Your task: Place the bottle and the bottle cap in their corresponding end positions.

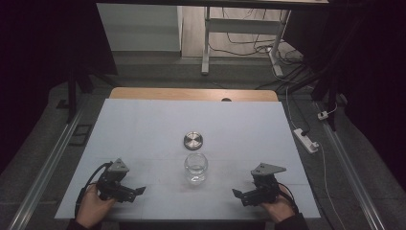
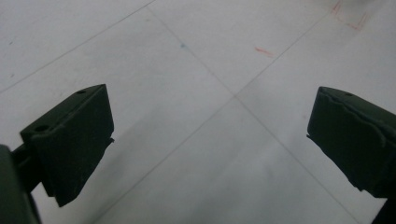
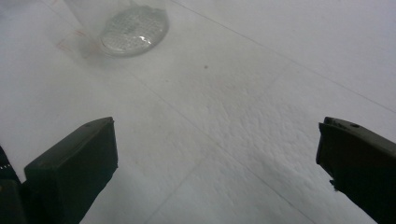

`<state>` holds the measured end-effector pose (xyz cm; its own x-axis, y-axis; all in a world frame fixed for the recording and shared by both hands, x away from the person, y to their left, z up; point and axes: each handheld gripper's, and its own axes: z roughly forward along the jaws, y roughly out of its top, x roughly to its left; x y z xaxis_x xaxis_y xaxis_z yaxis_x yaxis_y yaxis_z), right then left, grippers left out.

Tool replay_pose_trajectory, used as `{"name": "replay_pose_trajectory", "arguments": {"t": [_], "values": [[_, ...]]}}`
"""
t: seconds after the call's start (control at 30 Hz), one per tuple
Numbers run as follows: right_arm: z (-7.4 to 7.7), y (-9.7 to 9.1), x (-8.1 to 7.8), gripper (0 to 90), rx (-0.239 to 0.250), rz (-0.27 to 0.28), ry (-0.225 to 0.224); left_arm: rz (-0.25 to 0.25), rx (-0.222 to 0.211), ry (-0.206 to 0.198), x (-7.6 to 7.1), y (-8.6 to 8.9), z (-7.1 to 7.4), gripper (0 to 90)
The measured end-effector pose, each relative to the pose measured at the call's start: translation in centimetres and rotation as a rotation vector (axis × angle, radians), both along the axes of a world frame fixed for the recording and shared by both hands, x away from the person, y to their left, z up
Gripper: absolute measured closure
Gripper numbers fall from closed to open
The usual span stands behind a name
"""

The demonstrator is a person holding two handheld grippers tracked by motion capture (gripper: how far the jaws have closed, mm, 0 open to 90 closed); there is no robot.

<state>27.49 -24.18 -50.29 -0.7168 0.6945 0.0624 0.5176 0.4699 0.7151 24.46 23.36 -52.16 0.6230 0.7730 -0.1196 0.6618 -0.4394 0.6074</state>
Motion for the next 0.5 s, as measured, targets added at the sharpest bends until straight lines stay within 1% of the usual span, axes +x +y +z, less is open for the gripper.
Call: {"name": "replay_pose_trajectory", "arguments": {"t": [0.07, 0.23, 0.5], "values": [[0.0, -0.4, -0.2, 0.0, 0.003, -0.017, 0.005, 0.013, -0.003, -0.002, -0.4, 0.4, 0.0, 1.4], [0.1, -1.5, -0.6, 0.0, 0.009, -0.053, 0.002, 0.048, -0.019, -0.004, -1.5, 1.2, 0.0, 1.4], [0.0, -2.7, -1.3, 0.0, -0.015, -0.089, 0.003, 0.074, -0.028, 0.000, -3.1, 2.3, -0.2, 1.4]]}}
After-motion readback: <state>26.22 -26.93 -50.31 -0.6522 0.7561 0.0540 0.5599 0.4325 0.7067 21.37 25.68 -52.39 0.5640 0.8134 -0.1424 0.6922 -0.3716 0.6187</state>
